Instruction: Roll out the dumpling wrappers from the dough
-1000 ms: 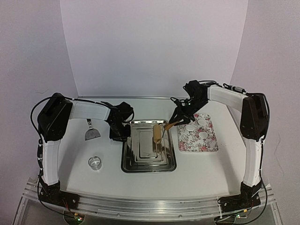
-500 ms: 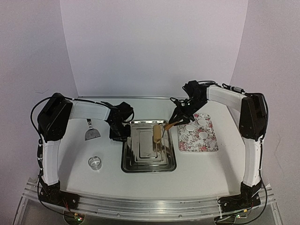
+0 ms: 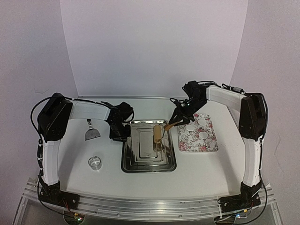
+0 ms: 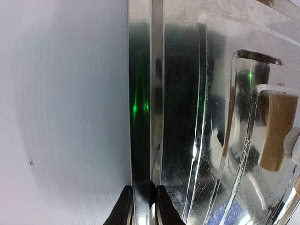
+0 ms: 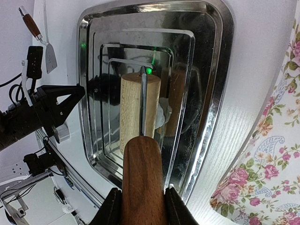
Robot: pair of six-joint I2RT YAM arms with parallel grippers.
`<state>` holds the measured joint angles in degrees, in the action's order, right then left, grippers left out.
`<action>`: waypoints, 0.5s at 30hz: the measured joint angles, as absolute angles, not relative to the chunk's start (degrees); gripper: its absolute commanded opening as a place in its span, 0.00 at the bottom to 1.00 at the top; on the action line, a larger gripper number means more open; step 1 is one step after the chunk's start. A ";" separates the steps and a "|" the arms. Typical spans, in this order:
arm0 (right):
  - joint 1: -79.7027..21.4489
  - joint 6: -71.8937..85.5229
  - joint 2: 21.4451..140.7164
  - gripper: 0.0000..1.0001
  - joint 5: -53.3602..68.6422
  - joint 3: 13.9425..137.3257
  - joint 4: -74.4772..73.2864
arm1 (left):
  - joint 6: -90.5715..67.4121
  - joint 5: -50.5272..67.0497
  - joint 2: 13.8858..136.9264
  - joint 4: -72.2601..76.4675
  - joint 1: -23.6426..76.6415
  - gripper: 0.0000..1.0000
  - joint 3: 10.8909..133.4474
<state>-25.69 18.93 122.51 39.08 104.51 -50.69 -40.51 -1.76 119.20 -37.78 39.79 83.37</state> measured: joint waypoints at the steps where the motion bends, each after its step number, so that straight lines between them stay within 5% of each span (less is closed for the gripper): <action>1: -25.69 18.95 122.54 0.00 39.02 104.52 -50.74 | -40.51 -1.76 119.20 -37.78 39.79 0.00 83.37; 15: -25.69 19.84 124.28 0.00 39.11 106.26 -51.76 | -40.51 -1.76 119.20 -37.78 39.79 0.00 83.37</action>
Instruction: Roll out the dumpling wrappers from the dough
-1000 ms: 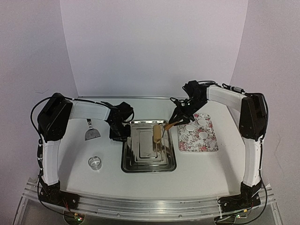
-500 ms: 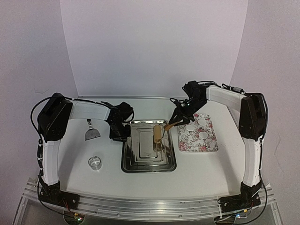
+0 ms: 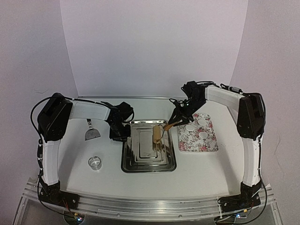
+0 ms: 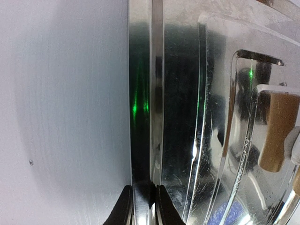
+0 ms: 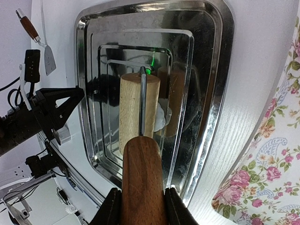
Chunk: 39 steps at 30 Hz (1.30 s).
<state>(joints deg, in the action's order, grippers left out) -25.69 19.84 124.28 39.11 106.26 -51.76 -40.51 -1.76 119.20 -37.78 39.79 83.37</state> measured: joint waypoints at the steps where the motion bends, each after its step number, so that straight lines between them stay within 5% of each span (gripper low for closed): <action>1: -25.69 19.94 124.38 0.00 39.11 106.38 -51.85 | -40.51 -1.77 119.20 -37.78 39.79 0.00 83.37; 39: -23.01 19.77 124.31 0.00 42.12 100.81 -47.81 | -40.97 -2.35 118.65 -36.88 40.07 0.00 82.39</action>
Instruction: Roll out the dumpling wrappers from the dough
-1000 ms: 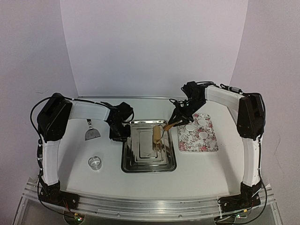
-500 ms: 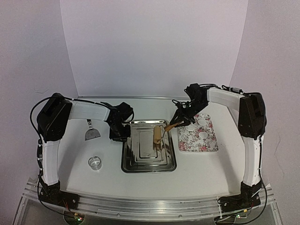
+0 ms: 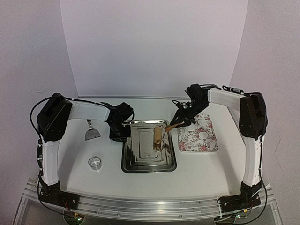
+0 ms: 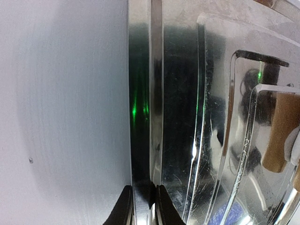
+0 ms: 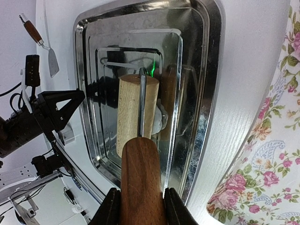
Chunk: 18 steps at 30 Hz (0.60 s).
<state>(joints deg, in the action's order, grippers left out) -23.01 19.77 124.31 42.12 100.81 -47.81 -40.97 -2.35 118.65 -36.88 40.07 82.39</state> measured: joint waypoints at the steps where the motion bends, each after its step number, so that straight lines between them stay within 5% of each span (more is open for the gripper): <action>1: -23.02 19.64 124.31 0.00 42.08 100.61 -47.67 | -40.99 -2.35 118.65 -36.88 40.07 0.00 82.39; 18: -23.30 18.46 124.36 0.00 41.30 99.35 -45.63 | -40.91 -2.37 118.67 -36.97 40.08 0.00 82.50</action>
